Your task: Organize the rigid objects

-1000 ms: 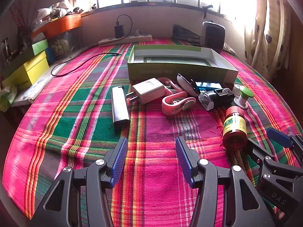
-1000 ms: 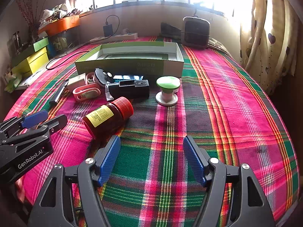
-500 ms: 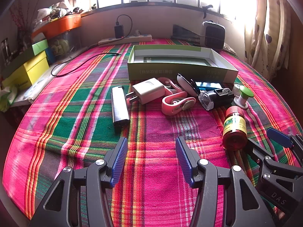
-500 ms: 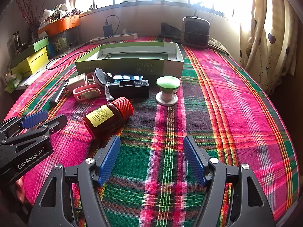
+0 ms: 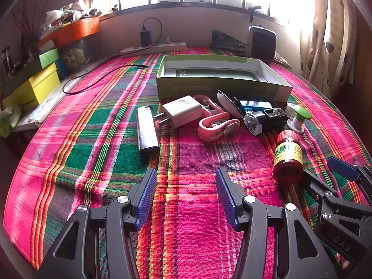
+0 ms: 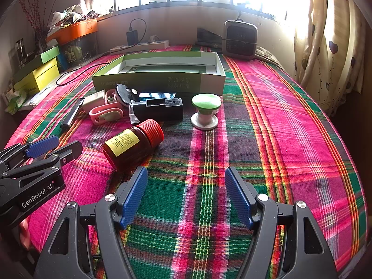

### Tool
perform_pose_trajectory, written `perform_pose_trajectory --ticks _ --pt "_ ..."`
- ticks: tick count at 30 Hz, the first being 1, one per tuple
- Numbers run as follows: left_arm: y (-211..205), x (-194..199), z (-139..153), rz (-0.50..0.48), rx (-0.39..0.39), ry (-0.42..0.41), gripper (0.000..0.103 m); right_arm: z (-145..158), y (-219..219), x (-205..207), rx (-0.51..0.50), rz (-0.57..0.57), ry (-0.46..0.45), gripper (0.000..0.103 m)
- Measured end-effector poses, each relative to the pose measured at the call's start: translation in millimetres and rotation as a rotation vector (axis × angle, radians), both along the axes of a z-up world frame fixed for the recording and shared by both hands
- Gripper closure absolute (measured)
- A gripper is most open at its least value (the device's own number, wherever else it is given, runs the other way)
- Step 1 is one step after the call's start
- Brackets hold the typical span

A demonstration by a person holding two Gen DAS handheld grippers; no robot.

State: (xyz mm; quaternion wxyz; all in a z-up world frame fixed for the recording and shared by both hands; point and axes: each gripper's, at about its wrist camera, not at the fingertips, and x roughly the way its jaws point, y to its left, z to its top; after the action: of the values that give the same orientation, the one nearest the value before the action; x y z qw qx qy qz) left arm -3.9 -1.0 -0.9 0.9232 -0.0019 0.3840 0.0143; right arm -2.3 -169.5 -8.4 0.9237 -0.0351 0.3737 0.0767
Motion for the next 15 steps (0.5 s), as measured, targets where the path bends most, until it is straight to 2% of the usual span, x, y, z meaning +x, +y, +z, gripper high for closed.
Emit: perform_pose_trajectory --ticks 15 --pt "-3.6 0.2 -1.1 -0.017 0.001 0.007 0.051 1.2 6.6 -4.3 0.002 0.037 0.012 0.034"
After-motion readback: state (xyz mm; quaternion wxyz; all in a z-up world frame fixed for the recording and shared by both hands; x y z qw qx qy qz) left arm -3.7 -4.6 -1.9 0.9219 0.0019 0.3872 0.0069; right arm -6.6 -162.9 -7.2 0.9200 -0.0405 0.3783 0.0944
